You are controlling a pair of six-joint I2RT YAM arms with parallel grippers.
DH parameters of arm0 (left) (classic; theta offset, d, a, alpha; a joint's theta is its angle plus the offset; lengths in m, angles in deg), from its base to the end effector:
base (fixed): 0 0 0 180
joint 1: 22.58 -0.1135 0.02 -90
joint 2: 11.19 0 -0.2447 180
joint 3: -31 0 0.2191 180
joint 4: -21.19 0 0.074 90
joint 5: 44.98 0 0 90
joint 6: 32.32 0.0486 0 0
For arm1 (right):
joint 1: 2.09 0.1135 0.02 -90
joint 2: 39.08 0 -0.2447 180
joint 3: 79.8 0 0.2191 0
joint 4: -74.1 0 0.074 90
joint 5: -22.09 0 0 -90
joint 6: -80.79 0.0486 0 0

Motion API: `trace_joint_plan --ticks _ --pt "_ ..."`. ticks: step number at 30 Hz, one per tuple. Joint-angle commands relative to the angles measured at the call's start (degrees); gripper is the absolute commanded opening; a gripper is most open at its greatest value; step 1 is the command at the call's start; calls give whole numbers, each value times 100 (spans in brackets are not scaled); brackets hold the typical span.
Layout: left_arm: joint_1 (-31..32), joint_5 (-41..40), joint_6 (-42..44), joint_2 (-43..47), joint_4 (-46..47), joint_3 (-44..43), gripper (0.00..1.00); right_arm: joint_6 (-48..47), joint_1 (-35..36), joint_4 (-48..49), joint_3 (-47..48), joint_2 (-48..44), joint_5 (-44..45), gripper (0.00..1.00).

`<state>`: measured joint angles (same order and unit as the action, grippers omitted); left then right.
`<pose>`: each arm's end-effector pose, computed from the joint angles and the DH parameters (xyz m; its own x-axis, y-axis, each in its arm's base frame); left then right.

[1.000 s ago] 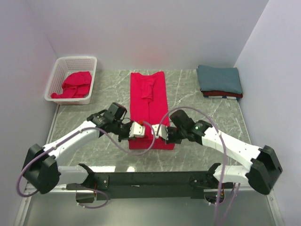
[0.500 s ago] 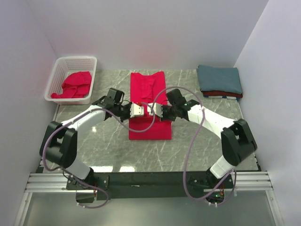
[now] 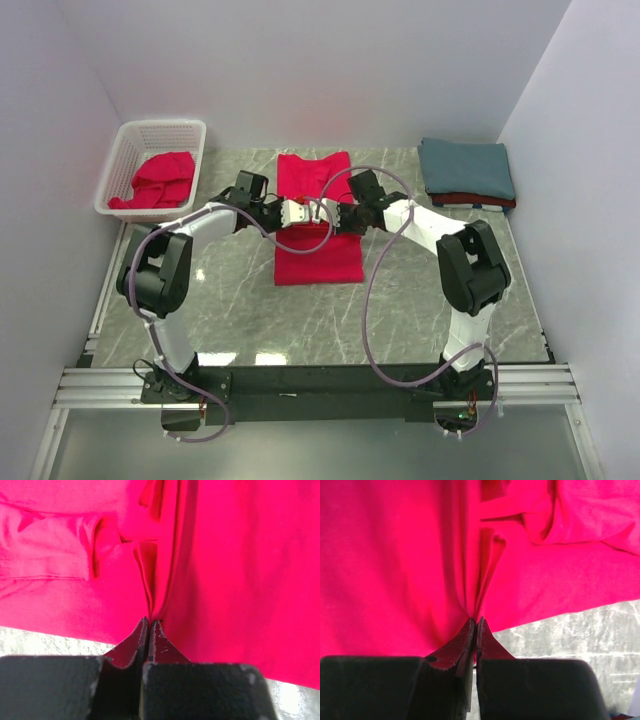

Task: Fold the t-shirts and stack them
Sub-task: Fold the tshirt

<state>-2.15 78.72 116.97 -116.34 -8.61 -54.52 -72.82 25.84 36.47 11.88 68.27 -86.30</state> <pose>0.3324 -0.1526 0.1892 0.1769 0.6974 -0.6945 0.9330 0.1059 0.3439 0.3248 0.1895 0.1916 0.2325 -0.8388 -0.4922 -0.9062 -0.0030 -0.4229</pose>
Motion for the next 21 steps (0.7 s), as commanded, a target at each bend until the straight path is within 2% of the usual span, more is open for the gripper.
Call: trace_joint_plan --ticks 1,5,6,7,8,9,10,11,13,16,19,21 --pt "-38 24 206 -137 213 -262 1 -116 -76 292 357 137 72 0" --pt "-65 -38 197 -243 292 -262 1 -55 -76 467 401 260 178 0" --pt "-74 -64 136 -252 353 -245 2 15 -76 529 410 312 248 3" --pt "-82 -108 84 -261 580 -184 6 155 -76 591 428 330 405 10" --pt "-83 -204 48 -261 678 -157 12 200 -76 626 454 348 485 25" --pt "-91 -275 -39 -252 775 -157 24 235 -76 731 437 331 538 34" --pt "-144 -302 -110 -244 854 -209 30 322 -76 811 402 287 617 39" --pt "-170 -319 -171 -217 820 -253 42 358 -76 968 332 226 722 50" --pt "-275 -328 -259 -34 811 -271 51 446 -137 952 314 -3 732 55" --pt "-433 -206 -400 448 558 -131 53 552 -217 637 331 -416 679 56" --pt "-522 93 -471 1089 92 271 50 666 -226 136 69 -1030 434 51" --pt "-522 277 -304 1503 -208 702 49 753 -191 -76 -458 -1619 180 46"
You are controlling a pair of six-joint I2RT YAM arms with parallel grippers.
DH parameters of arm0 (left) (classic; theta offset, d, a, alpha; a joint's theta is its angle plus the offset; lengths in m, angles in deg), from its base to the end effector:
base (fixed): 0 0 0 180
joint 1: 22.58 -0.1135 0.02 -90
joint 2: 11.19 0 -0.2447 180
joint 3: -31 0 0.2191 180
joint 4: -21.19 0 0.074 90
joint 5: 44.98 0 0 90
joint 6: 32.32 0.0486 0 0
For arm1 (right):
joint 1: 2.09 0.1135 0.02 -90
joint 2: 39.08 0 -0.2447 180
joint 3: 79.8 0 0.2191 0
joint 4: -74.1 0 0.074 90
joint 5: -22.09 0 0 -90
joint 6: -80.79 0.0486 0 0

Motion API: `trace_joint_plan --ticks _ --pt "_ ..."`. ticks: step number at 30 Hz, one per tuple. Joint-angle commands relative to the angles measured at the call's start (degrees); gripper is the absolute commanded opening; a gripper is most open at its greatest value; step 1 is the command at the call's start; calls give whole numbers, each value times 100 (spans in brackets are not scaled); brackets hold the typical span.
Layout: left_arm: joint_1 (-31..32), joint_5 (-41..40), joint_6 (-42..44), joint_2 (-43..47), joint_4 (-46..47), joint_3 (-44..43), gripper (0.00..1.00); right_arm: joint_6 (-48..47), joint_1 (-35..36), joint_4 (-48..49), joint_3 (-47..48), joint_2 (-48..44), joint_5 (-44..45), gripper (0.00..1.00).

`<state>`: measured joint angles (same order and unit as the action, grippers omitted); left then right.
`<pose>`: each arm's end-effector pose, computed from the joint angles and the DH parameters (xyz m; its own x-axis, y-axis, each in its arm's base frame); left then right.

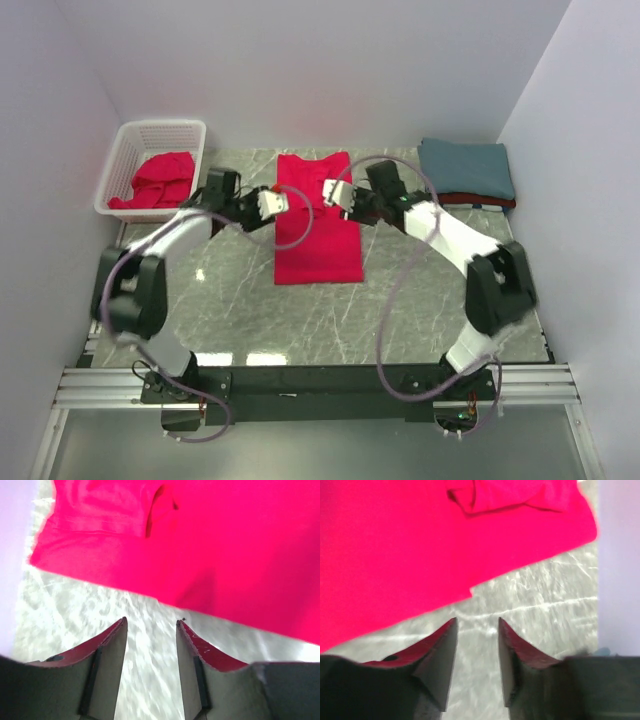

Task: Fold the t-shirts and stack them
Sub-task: Fold the tshirt

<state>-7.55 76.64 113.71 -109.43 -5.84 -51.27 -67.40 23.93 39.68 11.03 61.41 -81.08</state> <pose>0.3315 -0.1154 0.2167 0.1222 0.6984 -0.7052 0.8766 0.2573 0.4067 0.3256 0.1713 0.2329 0.1585 -0.8434 -0.5133 -0.8339 0.1640 -0.5269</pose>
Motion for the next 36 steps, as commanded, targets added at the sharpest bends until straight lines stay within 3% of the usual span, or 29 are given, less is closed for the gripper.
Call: trace_joint_plan --ticks 1,7,12,20,27,32,36 --pt "53 529 5 1241 -477 875 49 264 69 -459 -749 -1126 -405 44" --pt "544 548 -189 2396 -206 2609 50 458 842 -328 -2375 -2374 -362 43" --pt "1237 -58 -48 2845 838 3620 52 555 1467 120 -3046 -2359 7 43" --pt "1486 -445 -75 2327 1491 3693 50 406 1467 902 -3319 -1752 394 43" --pt "1521 -674 180 1844 1632 3570 46 274 1467 1237 -3337 -1295 579 35" --pt "1521 -797 321 1571 1466 3385 33 273 1476 1264 -3354 -1119 605 27" --pt "1529 -841 330 1474 1334 3280 17 317 1458 1264 -3319 -1092 631 12"
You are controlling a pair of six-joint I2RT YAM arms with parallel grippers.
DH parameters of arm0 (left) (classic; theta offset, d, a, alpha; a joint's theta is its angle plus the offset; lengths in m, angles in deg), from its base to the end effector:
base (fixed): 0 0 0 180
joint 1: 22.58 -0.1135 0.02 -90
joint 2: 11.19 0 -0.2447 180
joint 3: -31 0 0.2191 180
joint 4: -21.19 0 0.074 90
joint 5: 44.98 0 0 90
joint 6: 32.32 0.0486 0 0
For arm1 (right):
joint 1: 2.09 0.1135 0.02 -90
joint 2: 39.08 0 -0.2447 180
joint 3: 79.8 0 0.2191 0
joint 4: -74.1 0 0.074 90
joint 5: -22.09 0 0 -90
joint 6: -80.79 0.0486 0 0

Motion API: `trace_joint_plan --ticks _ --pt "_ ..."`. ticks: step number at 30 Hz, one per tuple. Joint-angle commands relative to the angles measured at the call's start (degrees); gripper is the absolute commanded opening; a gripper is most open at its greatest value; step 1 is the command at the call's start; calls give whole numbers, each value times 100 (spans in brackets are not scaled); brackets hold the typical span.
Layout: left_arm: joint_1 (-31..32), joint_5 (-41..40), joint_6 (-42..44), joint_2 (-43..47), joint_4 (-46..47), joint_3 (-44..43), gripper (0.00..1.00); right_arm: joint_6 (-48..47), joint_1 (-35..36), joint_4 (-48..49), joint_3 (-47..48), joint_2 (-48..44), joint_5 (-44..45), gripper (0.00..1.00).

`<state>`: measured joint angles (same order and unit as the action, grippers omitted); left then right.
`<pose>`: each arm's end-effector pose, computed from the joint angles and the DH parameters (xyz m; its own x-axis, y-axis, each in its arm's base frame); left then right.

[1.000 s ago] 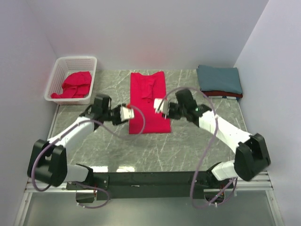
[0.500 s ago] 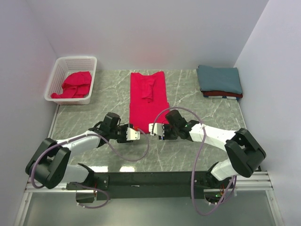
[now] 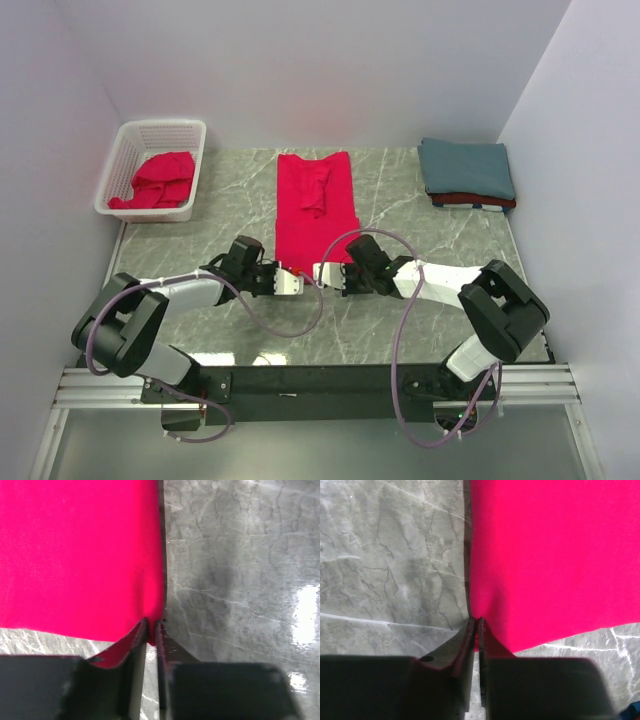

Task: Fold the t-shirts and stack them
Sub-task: Fold the tshirt

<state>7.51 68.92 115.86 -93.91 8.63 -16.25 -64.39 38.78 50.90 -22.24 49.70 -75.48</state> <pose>0.2035 -0.1407 0.1410 0.2495 0.7533 -0.6085 0.9119 0.0287 0.4094 0.2024 0.1836 0.1452 0.2289 -0.8781 -0.4202 -0.9084 -0.0375 -0.4165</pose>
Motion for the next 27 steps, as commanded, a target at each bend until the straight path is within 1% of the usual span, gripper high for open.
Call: trace_joint_plan --ticks 1,2,4,11,15,20,22,25,27 --pt "15 -70 63 -87 -140 -248 11 94 -34 81 43 70 46 8" --pt "15 -44 -7 -87 -192 -318 8 130 -43 20 86 53 19 1" --pt "-29 96 -165 -25 -316 -380 1 217 -131 -173 271 -26 -51 0" --pt "-380 615 -368 326 -921 -862 1 244 -570 -832 816 -483 -350 0" --pt "-460 738 -447 440 -1185 -1162 1 253 -614 -1035 991 -746 -429 0" --pt "-504 730 -447 659 -1510 -1452 1 367 -623 -1545 1299 -984 -517 0" --pt "-504 774 -368 826 -1835 -1426 1 428 -623 -1833 1387 -1160 -552 0" --pt "-407 844 -105 1415 -2257 -1137 1 516 -509 -2211 1344 -1563 -657 0" --pt "-197 844 -69 1994 -2433 -803 1 578 -326 -2353 1160 -1931 -684 0"
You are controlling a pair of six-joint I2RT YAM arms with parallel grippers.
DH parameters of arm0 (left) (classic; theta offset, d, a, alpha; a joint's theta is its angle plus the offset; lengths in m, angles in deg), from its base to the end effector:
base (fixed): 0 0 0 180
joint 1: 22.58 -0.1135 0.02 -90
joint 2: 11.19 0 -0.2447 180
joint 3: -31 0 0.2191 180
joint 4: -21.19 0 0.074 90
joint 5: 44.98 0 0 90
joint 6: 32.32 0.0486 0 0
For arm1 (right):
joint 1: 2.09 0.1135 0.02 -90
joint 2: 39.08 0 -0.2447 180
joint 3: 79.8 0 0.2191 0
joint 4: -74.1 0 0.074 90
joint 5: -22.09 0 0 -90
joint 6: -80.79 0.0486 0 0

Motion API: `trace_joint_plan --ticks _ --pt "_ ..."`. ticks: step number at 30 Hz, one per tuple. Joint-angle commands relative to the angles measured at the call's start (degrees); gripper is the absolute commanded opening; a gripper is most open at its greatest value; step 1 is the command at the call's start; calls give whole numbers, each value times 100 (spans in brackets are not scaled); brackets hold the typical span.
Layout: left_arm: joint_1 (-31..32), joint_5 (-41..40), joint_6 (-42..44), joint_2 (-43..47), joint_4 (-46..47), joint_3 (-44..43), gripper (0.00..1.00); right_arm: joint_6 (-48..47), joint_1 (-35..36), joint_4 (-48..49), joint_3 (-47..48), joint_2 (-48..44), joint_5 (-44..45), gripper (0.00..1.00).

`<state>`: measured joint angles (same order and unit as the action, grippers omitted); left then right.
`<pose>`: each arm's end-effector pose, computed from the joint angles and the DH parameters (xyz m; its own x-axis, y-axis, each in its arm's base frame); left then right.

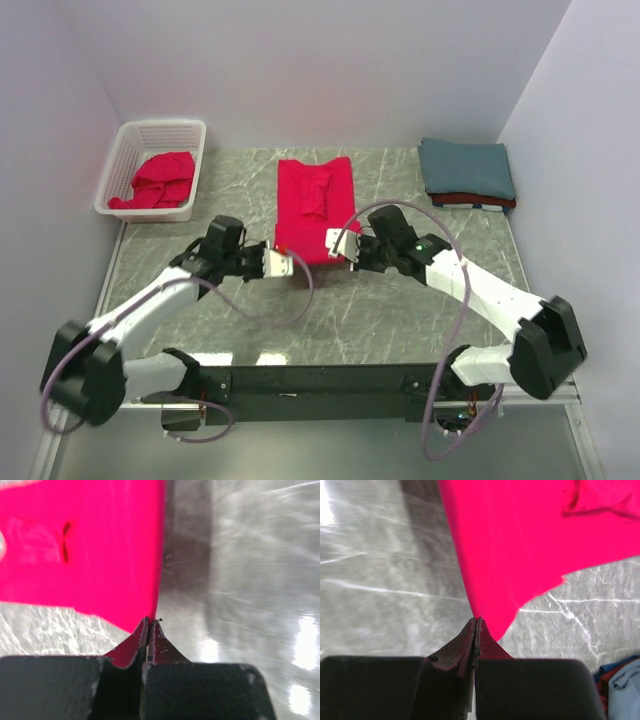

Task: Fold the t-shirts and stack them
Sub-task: Fold the tshirt

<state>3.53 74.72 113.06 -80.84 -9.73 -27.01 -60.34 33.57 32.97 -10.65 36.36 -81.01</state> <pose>0.2005 -0.1251 0.2201 0.2392 0.6788 -0.6942 0.9032 0.1069 0.4158 0.2035 0.1596 0.2370 0.1636 -0.8159 -0.5546 -0.9003 0.1063 -0.4221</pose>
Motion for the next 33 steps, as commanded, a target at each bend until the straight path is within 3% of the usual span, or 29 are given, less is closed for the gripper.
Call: trace_joint_plan --ticks 1,8,11,15,22,28,33 --pt "280 291 132 898 -720 386 1 261 274 -683 -78 -740 -201 0" --pt "1063 581 -1019 2533 -1914 608 1 841 1136 -1502 -623 -1979 -447 0" --pt "1072 503 -1125 2675 -2162 502 0 991 1119 -1449 -650 -2165 -456 0" --pt "976 327 -1257 2308 -1979 256 0 860 830 -1292 -457 -1736 -544 0" --pt "-209 898 -967 606 -1320 -682 0 34 -322 -1028 606 -286 -974 0" --pt "-729 1013 -976 -1248 -556 -1790 0 -345 -841 -878 1967 1410 -1098 0" --pt "-1002 837 -1485 -2806 -89 -3071 0 -249 -1183 -878 3585 3247 -1133 0"
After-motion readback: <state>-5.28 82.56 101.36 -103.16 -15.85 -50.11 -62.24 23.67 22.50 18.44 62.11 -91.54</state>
